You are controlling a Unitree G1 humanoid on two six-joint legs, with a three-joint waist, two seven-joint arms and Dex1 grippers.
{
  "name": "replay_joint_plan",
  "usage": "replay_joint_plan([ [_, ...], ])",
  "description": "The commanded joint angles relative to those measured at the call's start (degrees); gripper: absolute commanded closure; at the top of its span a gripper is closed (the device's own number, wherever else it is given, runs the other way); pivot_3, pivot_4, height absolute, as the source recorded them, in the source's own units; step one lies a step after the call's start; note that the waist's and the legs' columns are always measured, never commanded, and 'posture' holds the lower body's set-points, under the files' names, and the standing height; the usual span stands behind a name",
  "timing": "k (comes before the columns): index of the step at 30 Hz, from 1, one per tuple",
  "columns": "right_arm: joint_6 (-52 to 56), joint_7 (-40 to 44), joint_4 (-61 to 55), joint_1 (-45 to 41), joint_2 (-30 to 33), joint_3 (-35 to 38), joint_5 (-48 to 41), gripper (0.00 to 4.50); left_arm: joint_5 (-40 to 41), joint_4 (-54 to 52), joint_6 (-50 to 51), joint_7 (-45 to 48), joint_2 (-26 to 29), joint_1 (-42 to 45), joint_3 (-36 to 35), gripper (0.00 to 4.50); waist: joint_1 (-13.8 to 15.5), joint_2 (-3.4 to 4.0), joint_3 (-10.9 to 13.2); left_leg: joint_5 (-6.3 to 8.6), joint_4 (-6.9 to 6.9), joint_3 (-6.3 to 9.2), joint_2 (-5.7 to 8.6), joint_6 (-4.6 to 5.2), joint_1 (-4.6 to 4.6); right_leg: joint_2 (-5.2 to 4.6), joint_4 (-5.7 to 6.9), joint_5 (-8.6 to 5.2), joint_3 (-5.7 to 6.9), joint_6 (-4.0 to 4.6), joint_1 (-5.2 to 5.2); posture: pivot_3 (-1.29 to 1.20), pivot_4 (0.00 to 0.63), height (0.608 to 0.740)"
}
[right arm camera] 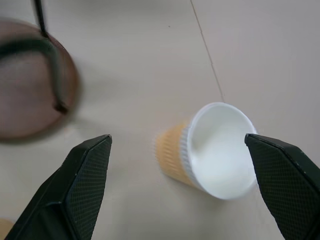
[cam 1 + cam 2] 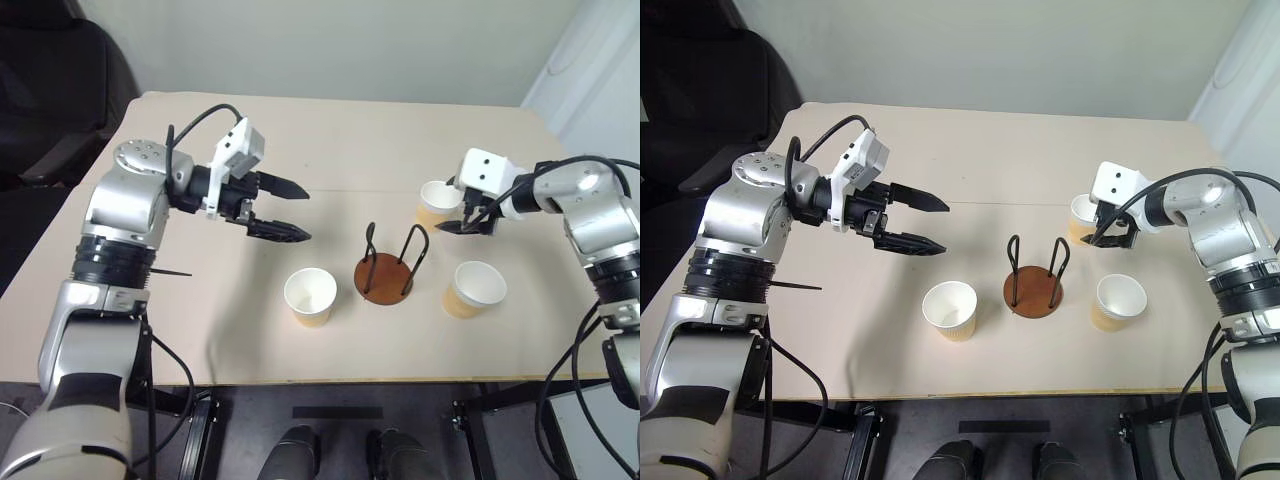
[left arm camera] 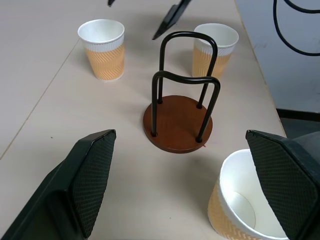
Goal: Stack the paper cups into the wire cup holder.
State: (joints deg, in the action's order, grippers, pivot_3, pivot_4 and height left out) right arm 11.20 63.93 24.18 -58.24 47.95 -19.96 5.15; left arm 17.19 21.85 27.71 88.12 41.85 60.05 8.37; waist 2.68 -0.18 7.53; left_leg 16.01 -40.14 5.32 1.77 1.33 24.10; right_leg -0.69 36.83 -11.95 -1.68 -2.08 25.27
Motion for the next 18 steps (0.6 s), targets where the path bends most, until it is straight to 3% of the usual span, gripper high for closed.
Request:
replay_joint_plan([
  [1,-5.5,-0.5,4.4,-2.2,-0.4,-0.3,3.9,0.14,0.7,-1.2,-0.5,-0.4,0.7,0.1,-1.8,0.03,0.0,0.0,0.0,0.0,0.0,0.0,0.0,0.0,0.0,-0.01,0.01,0.0,0.0,0.0,0.0,0.0,0.15,0.74],
  [13,-15.9,-2.4,20.1,-6.8,-5.8,-1.6,11.3,0.14,0.6,-1.4,-0.8,-0.7,1.1,-0.7,-2.0,0.03,0.0,0.02,0.0,0.0,0.09,0.0,0.01,-0.01,0.02,-0.02,0.02,0.03,0.01,0.04,0.0,0.0,0.15,0.74],
  [16,-18.0,-2.4,24.4,-8.3,-7.2,-1.9,12.9,0.75,0.6,-1.5,-0.8,-0.8,1.2,-0.9,-2.1,0.0,0.0,0.03,0.0,0.0,0.11,0.01,0.0,-0.02,0.02,-0.01,0.04,0.03,0.01,0.05,0.0,0.0,0.15,0.74],
  [18,-19.0,-2.0,26.2,-8.9,-7.6,-1.7,13.4,1.5,0.6,-1.5,-0.9,-0.9,1.2,-1.0,-2.1,0.0,0.0,0.03,0.0,0.0,0.12,0.0,0.0,-0.03,0.02,-0.01,0.04,0.03,0.01,0.05,0.0,0.0,0.15,0.74],
])
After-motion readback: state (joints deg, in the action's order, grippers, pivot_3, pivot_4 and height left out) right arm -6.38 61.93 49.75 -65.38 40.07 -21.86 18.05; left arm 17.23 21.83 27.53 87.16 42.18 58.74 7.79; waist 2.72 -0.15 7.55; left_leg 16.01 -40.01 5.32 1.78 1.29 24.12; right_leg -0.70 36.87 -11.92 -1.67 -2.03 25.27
